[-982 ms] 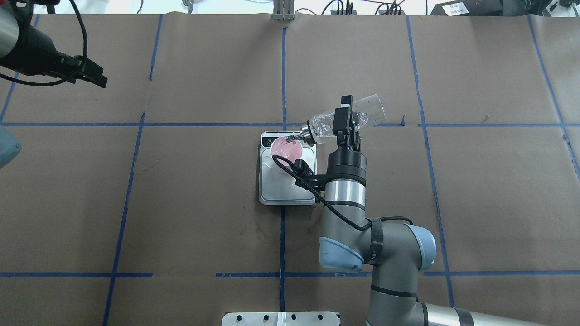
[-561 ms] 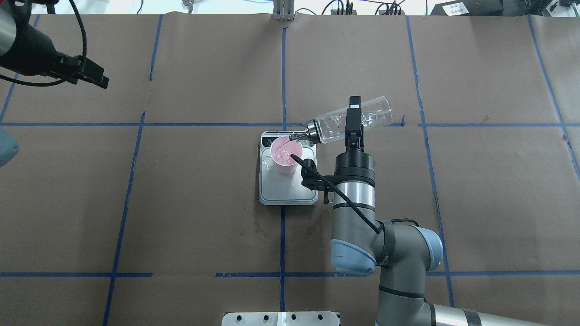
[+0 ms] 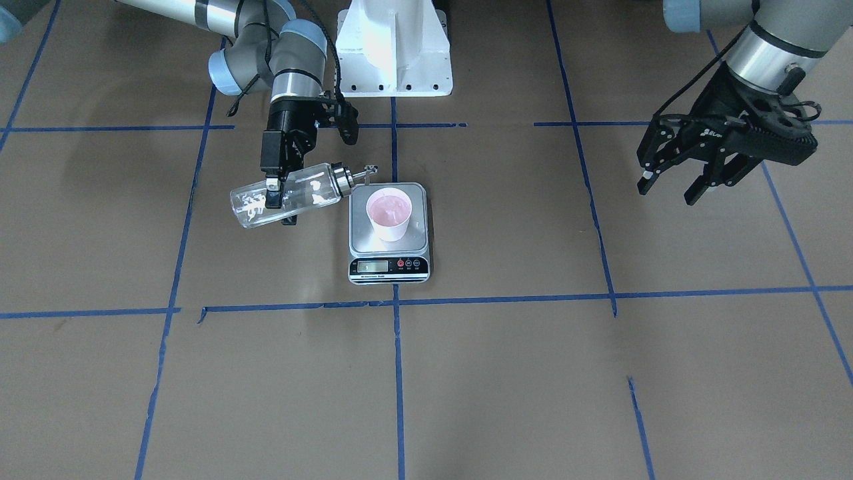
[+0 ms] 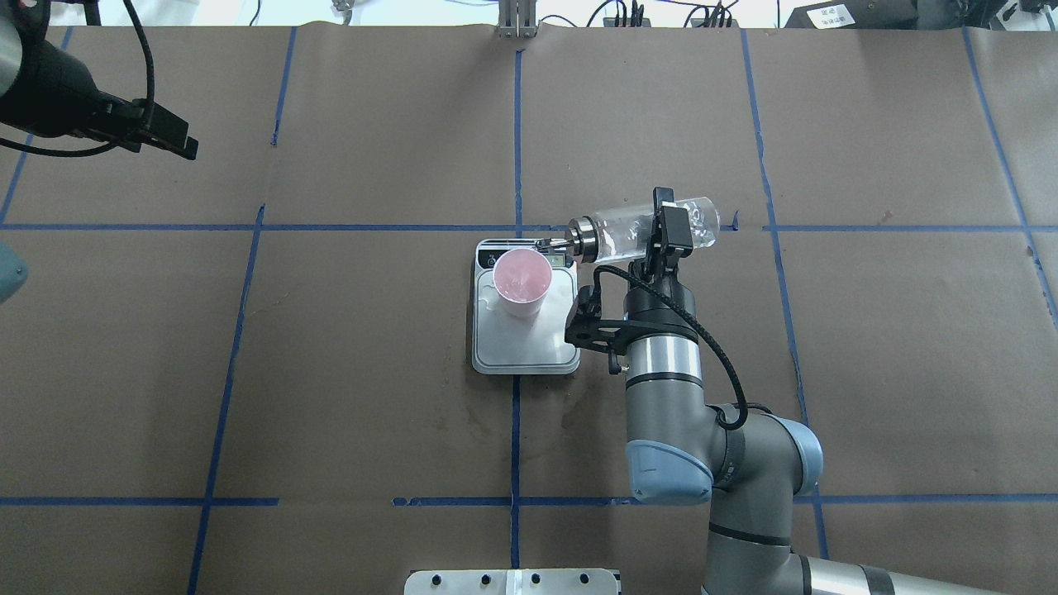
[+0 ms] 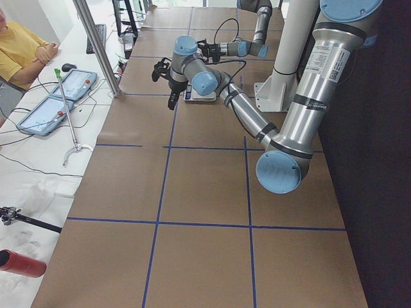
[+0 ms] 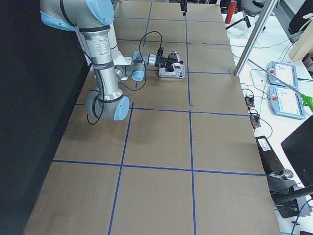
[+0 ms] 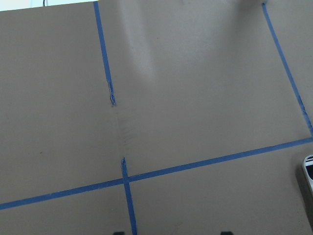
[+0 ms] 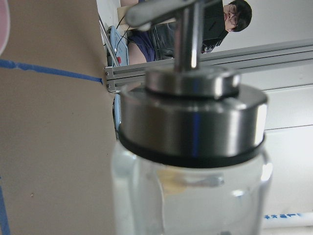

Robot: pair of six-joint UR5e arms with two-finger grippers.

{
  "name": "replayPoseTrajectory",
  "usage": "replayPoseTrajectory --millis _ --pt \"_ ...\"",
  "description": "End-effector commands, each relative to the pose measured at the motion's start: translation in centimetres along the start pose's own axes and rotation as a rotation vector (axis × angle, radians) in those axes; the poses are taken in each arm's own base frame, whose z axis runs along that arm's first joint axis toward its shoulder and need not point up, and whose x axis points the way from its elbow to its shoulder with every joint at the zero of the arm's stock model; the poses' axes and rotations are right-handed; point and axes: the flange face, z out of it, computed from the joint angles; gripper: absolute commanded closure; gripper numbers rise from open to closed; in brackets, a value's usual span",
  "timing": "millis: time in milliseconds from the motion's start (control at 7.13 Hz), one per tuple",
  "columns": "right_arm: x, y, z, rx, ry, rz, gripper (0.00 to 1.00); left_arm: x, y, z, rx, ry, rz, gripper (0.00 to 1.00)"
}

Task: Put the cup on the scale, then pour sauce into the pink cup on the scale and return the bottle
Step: 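Turn the bottle upright with the right gripper and move it away from the cup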

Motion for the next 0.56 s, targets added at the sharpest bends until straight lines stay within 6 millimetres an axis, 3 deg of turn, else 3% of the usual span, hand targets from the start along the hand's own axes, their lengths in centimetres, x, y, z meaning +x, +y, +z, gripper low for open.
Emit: replayPoseTrajectory --millis 0,421 --pt "-0.43 0.17 0.01 0.002 -0.042 0.249 1.0 0.33 0.09 -0.41 0.005 0.006 -0.009 0.27" --pt "0.41 -0.51 -0.69 -0.022 -0.231 0.863 1.0 0.4 0.12 -0.37 0.005 0.008 -0.011 0.27"
